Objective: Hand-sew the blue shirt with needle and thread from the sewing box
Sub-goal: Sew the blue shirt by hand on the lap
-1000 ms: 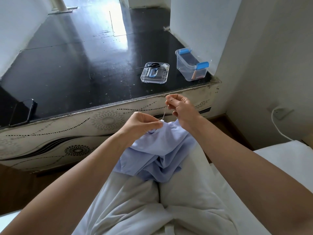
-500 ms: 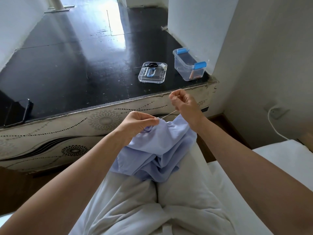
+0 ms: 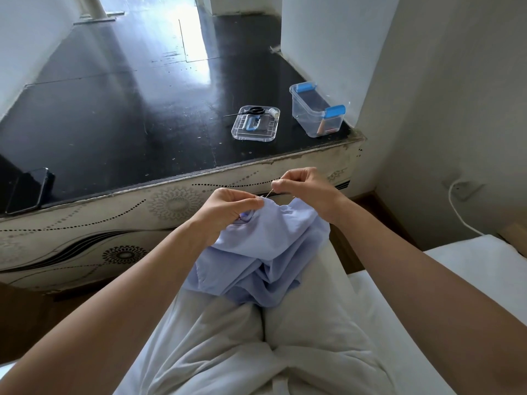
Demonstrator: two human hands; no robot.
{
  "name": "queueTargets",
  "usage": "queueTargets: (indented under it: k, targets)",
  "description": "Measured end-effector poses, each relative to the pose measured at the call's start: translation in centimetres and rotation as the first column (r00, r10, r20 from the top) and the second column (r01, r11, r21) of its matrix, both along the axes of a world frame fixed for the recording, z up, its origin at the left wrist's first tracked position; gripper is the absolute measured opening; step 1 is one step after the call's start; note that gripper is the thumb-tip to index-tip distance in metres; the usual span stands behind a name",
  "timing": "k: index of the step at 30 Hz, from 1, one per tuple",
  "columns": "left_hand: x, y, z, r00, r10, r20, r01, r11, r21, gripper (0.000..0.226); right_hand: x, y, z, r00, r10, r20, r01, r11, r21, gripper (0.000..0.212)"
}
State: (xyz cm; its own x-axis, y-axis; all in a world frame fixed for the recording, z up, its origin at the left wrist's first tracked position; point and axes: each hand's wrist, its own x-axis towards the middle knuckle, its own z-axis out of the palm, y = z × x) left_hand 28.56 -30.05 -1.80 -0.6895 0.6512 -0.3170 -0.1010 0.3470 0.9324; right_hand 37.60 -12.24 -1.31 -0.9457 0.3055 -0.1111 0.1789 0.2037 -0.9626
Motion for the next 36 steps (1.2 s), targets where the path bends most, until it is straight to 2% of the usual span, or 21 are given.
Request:
queueTargets:
  k: [4,8,14,32,36]
  targets:
    - [-0.2,-0.3,0.1,0.999,-0.035,0.010,0.035,0.999,0.019,0.011,-0.1,0.0,-0.4,0.995,-0.091,-0.032,0.087,0.991,-0.102,0.013]
    - [-0.3,-0.4,0.0,0.998,-0.056,-0.014,0.057,0.998,0.018,0.022,-0.2,0.1,-0.7,0.990,-0.144,-0.009,0.142,0.983,-0.114,0.014]
    - [-0.2,-0.3,0.2,0.999,-0.039,-0.014,0.040,0.999,0.020,0.011,-0.3,0.2,-0.9,0.966,-0.258,-0.005,0.256,0.960,-0.111,0.019]
    - [-0.1,-0.1,0.1,1.000,-0.018,-0.010,0.018,1.000,0.024,0.009,-0.6,0.7,-1.5,0.900,-0.437,0.015,0.434,0.890,-0.137,0.020]
    - [-0.1,-0.1,0.0,1.000,-0.026,-0.014,0.026,1.000,0.014,0.019,-0.6,0.7,-1.5,0.898,-0.441,0.009,0.438,0.889,-0.136,0.022]
